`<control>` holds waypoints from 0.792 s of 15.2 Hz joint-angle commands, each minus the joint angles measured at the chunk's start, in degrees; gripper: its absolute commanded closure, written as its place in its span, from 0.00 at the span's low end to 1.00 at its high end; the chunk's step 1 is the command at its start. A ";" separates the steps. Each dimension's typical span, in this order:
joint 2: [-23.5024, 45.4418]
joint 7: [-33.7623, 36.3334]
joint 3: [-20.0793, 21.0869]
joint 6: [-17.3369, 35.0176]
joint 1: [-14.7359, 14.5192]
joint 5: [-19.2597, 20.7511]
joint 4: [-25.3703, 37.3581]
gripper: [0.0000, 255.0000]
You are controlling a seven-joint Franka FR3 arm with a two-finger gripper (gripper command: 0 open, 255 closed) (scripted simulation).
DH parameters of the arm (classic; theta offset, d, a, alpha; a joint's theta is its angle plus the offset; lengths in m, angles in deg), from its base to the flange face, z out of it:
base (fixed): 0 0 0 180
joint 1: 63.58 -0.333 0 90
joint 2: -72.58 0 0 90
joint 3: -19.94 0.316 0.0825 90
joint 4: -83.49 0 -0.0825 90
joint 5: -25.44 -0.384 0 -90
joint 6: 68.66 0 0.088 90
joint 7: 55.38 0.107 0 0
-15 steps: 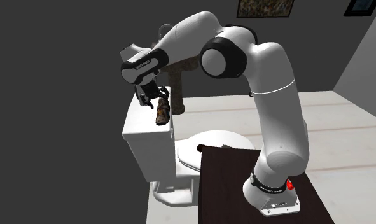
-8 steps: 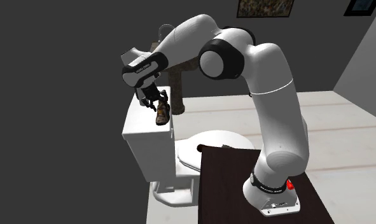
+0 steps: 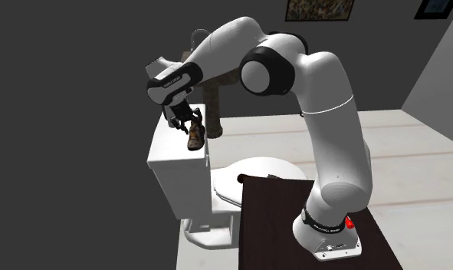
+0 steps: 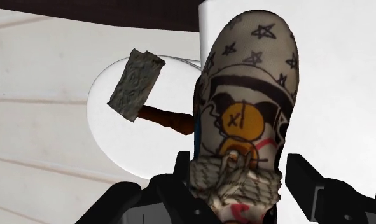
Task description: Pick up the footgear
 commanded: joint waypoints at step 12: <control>-3.06 -1.35 -0.19 -7.95 -0.24 0.13 4.98 1.00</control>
